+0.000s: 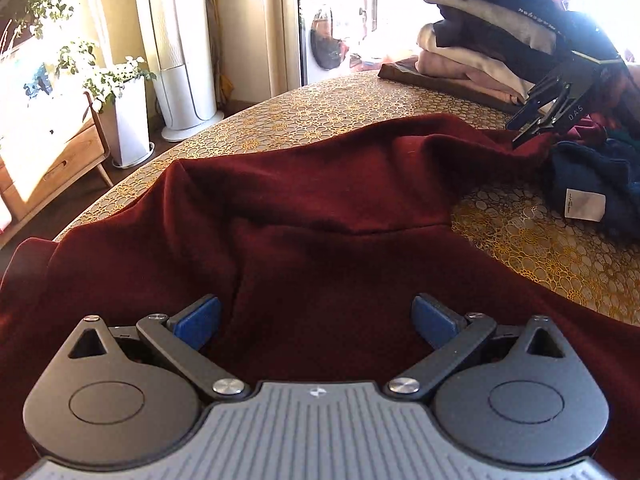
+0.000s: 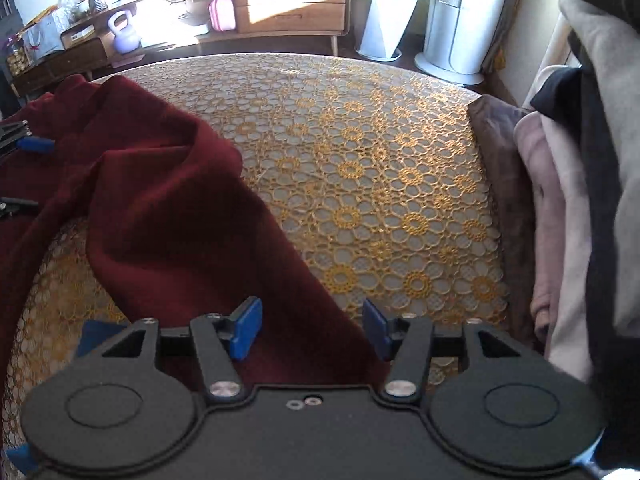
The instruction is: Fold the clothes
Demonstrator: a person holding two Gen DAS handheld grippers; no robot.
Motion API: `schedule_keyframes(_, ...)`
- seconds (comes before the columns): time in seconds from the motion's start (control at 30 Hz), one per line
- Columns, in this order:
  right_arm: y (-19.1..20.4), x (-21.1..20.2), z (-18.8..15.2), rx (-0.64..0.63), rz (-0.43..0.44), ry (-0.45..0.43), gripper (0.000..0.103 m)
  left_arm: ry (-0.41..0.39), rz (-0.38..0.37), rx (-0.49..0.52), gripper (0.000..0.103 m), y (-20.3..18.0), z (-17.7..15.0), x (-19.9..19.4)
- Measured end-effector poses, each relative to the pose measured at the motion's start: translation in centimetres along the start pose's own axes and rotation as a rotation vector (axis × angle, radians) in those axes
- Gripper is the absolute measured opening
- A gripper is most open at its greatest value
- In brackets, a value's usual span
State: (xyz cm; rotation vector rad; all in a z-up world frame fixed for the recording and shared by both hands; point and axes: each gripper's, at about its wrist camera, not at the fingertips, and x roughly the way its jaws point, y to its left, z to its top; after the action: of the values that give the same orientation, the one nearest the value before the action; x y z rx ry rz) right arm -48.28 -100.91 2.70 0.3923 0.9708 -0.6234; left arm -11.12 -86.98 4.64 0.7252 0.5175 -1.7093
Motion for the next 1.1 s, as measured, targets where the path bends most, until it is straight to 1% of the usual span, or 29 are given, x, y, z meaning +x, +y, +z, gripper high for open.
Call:
schedule_keyframes(0.13,0.4,0.0,-0.3,-0.025,0.037,-0.019,0.103,0.003,0.000,0.002,0.103,0.1,0.0,0.0)
schedule_keyframes(0.17,0.8,0.0,-0.3,-0.040,0.029,-0.023,0.103,0.003,-0.001,0.002,0.103,0.1,0.0,0.0)
schedule_keyframes(0.23,1.4,-0.2,-0.2,-0.087,-0.006,-0.020,0.103,0.004,-0.001,0.003,0.103,0.1,-0.1,0.0)
schedule_keyframes(0.27,1.3,-0.5,0.0,-0.113,-0.047,-0.024,0.103,0.005,-0.001,0.003,0.103,0.1,0.0,0.0)
schedule_keyframes(0.3,0.5,-1.0,0.4,-0.104,-0.101,-0.037,0.103,0.007,-0.001,0.004,0.103,0.1,0.0,0.0)
schedule_keyframes(0.33,-0.7,-1.4,0.7,-0.066,-0.154,-0.052,0.103,0.008,0.000,0.004,0.103,0.1,0.0,0.0)
schedule_keyframes(0.37,-1.5,-1.6,0.8,-0.043,-0.175,-0.055,0.103,0.009,0.000,0.005,0.103,0.1,0.0,0.0)
schedule_keyframes(0.43,-2.5,-1.3,0.5,-0.020,-0.163,-0.042,0.103,0.009,-0.003,0.006,0.103,0.2,0.0,0.0)
schedule_keyframes(0.53,-2.1,-0.6,0.5,-0.020,-0.137,-0.017,0.103,0.015,-0.006,0.009,0.103,0.2,0.1,0.1)
schedule_keyframes(0.6,-1.8,-1.0,0.6,-0.021,-0.151,-0.012,0.103,0.026,-0.001,0.013,0.103,0.1,0.3,0.1)
schedule_keyframes(0.63,-1.7,-1.7,0.6,-0.019,-0.164,-0.027,0.103,0.030,0.003,0.017,0.103,0.0,0.4,-0.1)
schedule_keyframes(0.7,-1.8,-3.3,0.4,-0.003,-0.159,-0.055,0.103,0.028,-0.009,0.028,0.103,-0.3,0.5,-0.6)
schedule_keyframes(0.77,-1.4,-4.9,-0.2,-0.010,-0.157,-0.060,0.103,0.022,-0.044,0.028,0.103,-0.7,0.7,-1.2)
schedule_keyframes(0.83,-0.8,-6.3,-0.8,-0.039,-0.175,-0.059,0.103,0.021,-0.067,0.028,0.103,-1.2,0.7,-1.6)
schedule_keyframes(0.9,-0.3,-7.5,-1.7,-0.067,-0.191,-0.063,0.103,0.029,-0.076,0.054,0.103,-2.0,0.6,-1.6)
schedule_keyframes(0.93,-0.2,-7.9,-2.2,-0.072,-0.179,-0.067,0.103,0.038,-0.078,0.070,0.103,-2.4,0.6,-1.5)
schedule_keyframes(1.03,0.1,-7.8,-3.5,-0.125,-0.135,-0.026,0.103,0.072,-0.082,0.092,0.103,-3.2,0.3,-1.0)
schedule_keyframes(1.1,0.7,-6.3,-3.8,-0.175,-0.175,0.029,0.103,0.077,-0.081,0.091,0.103,-3.5,0.1,-0.8)
